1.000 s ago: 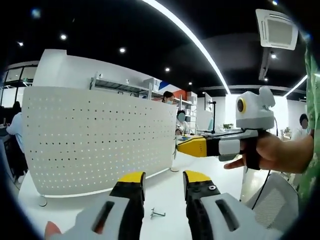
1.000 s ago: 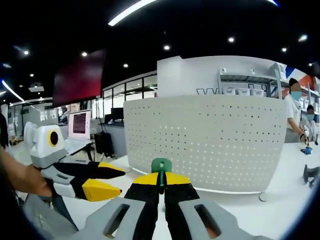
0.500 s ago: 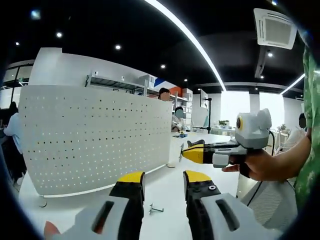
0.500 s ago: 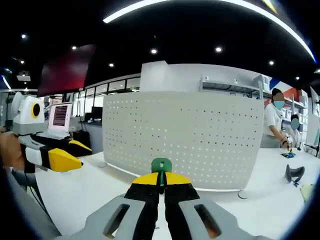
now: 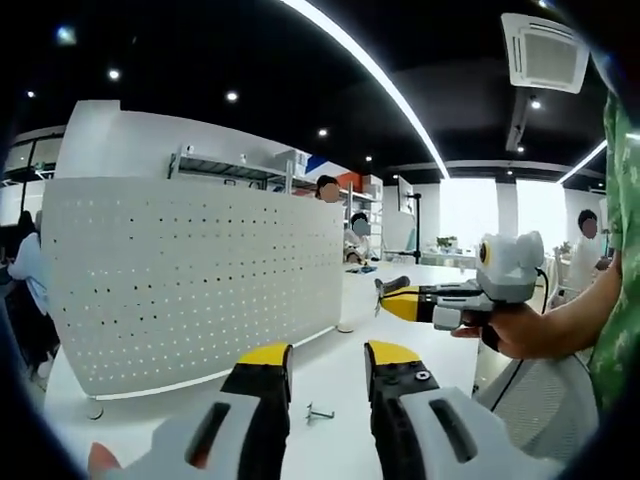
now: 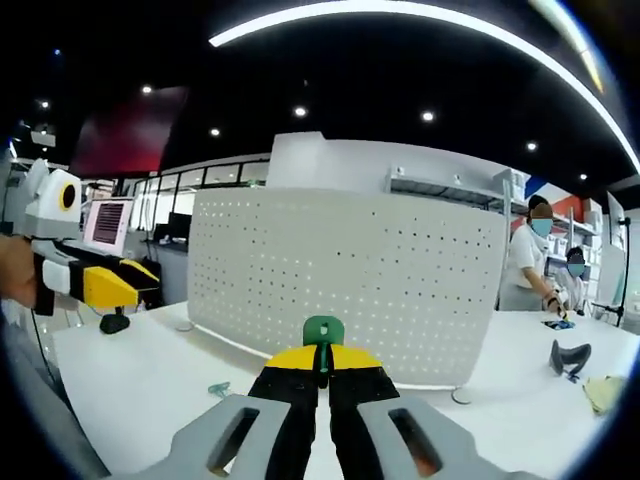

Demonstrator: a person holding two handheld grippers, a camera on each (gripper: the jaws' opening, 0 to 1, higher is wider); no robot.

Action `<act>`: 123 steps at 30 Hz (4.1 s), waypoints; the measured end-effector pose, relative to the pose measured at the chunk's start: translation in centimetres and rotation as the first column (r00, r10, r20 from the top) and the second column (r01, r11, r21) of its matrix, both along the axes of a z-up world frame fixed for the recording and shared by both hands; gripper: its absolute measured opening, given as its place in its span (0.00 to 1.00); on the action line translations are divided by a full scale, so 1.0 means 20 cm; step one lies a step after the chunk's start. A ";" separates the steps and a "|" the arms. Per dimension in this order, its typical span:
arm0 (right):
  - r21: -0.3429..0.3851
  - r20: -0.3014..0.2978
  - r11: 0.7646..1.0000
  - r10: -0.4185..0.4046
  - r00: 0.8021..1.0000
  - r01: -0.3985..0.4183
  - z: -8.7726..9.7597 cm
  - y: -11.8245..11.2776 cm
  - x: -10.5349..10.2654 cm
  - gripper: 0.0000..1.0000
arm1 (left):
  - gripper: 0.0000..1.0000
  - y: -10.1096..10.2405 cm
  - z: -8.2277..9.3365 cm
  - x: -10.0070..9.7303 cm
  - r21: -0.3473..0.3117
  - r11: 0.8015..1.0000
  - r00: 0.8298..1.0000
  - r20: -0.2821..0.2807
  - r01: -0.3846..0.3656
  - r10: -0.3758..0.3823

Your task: Insert the hook assembly into the mounting plate slot until the hook locks in place.

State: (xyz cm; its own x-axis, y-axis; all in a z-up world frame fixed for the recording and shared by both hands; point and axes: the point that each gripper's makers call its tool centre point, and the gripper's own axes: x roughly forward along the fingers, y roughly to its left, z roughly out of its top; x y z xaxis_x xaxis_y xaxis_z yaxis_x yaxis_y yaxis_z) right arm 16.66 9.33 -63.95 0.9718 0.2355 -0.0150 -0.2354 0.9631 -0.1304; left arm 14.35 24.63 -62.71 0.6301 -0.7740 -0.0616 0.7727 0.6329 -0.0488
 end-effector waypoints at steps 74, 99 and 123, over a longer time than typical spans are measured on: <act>0.047 0.066 0.998 -0.033 0.997 0.030 0.43 -0.15 0.27 0.01 | 0.33 0.16 0.14 0.01 0.004 0.997 0.997 0.013 -0.072 0.072; 0.060 0.076 0.996 -0.066 0.995 0.061 0.48 -0.21 0.42 0.01 | 0.48 0.04 0.13 0.07 0.029 1.000 1.000 0.002 -0.004 0.004; 0.067 0.065 0.995 -0.083 0.994 0.078 0.48 -0.21 0.53 0.01 | 0.91 -0.09 0.15 0.03 -0.018 0.995 0.994 -0.042 0.095 -0.096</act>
